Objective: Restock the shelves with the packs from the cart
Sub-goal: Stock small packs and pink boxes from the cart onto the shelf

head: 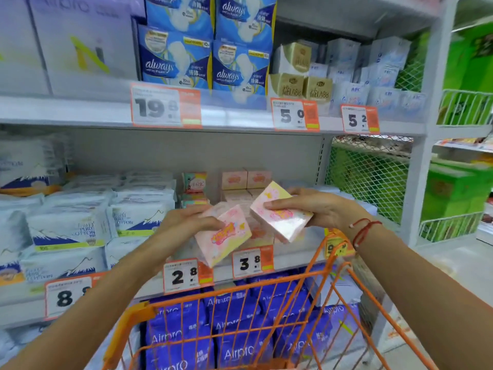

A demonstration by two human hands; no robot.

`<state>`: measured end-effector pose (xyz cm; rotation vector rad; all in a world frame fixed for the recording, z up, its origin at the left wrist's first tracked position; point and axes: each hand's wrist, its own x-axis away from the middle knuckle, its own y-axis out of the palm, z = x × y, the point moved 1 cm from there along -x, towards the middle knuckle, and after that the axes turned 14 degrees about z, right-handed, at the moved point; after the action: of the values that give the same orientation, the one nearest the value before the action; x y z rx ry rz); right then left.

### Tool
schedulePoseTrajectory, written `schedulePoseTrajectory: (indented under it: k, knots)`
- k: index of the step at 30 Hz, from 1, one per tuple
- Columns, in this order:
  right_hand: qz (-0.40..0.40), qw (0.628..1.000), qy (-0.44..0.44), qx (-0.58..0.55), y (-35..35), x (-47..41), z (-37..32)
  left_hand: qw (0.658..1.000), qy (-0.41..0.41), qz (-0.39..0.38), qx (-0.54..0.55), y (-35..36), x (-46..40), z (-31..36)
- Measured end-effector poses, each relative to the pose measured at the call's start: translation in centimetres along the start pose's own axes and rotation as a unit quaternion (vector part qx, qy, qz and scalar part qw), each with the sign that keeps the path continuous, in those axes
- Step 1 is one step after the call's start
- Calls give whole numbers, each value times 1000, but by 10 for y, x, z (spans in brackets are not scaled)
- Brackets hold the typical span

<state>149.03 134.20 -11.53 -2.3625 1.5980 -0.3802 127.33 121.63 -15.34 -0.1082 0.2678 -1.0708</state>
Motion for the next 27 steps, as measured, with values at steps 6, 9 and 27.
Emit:
schedulePoseTrajectory:
  k: [6,9,27]
  knots:
    - [158,982,-78,73,-27,-59,14,978,144,54,-137,16,-73,29]
    - [207,951,-141,184,-42,-91,16,938,201,79,-272,26,-115,29]
    - [190,822,-262,469,-21,-260,44,843,250,5,-477,102,-265,-28]
